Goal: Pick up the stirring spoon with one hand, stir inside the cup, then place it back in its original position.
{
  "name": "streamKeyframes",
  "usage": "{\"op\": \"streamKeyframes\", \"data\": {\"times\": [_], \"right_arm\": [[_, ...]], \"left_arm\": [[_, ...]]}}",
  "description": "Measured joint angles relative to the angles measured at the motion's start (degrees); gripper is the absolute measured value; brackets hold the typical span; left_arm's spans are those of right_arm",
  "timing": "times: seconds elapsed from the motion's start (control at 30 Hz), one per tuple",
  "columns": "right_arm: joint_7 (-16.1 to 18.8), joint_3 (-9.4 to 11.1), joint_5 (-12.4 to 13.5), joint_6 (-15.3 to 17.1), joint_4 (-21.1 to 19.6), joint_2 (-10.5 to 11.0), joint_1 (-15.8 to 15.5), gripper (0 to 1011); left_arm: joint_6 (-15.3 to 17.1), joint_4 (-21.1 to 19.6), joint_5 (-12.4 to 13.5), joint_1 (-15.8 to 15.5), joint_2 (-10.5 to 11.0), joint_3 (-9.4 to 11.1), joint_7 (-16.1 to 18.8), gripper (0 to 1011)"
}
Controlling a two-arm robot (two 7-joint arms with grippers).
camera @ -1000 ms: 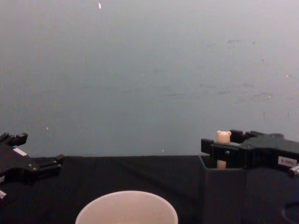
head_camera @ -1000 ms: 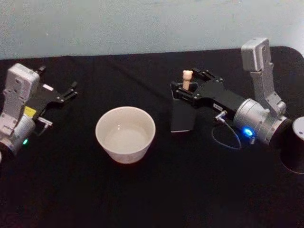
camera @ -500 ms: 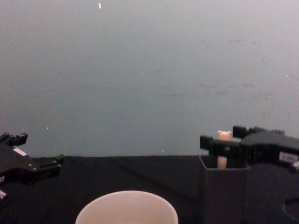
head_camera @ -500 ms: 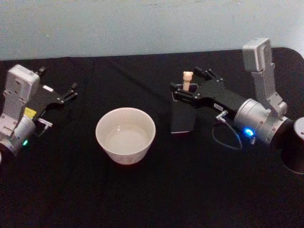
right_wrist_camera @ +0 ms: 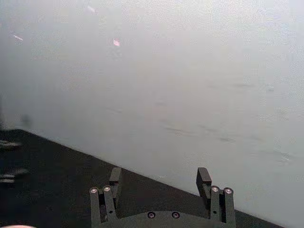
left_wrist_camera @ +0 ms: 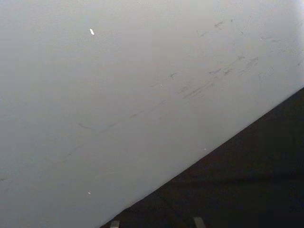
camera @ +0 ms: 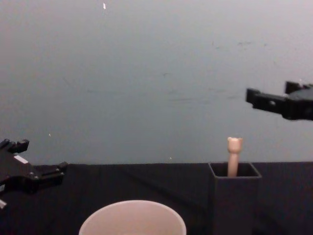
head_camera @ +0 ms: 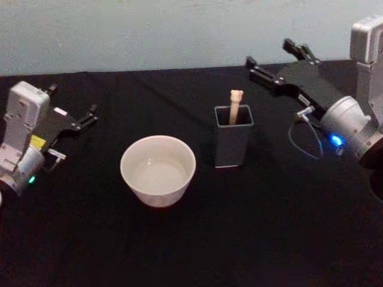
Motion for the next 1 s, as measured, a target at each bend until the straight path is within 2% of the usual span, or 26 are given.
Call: {"op": "streamKeyframes", "data": {"times": [0.07, 0.1, 0.13, 0.17, 0.33, 0.6, 1.0], "right_arm": [[-1.91, 0.1, -1.86, 0.0, 0.72, -0.41, -0.12, 1000], [-3.83, -0.01, -4.11, -0.03, 1.79, -0.81, -0.22, 1002], [-4.5, -0.09, -4.79, -0.04, 2.25, -0.98, -0.26, 1000], [-6.0, -0.27, -6.56, -0.06, 3.36, -1.45, -0.34, 1000], [-8.82, -0.73, -10.07, -0.87, 7.68, -3.33, -0.56, 1000], [-8.69, -0.79, -11.33, -0.91, 11.61, -5.09, -0.57, 1000], [-8.77, -0.78, -11.41, -0.92, 11.45, -5.01, -0.54, 1000]], "left_arm": [[0.0, 0.0, 0.0, 0.0, 0.0, 0.0, 0.0, 1001], [0.0, 0.0, 0.0, 0.0, 0.0, 0.0, 0.0, 1001], [0.0, 0.0, 0.0, 0.0, 0.0, 0.0, 0.0, 1001], [0.0, 0.0, 0.0, 0.0, 0.0, 0.0, 0.0, 1001], [0.0, 0.0, 0.0, 0.0, 0.0, 0.0, 0.0, 1001], [0.0, 0.0, 0.0, 0.0, 0.0, 0.0, 0.0, 1001], [0.0, 0.0, 0.0, 0.0, 0.0, 0.0, 0.0, 1001]]}}
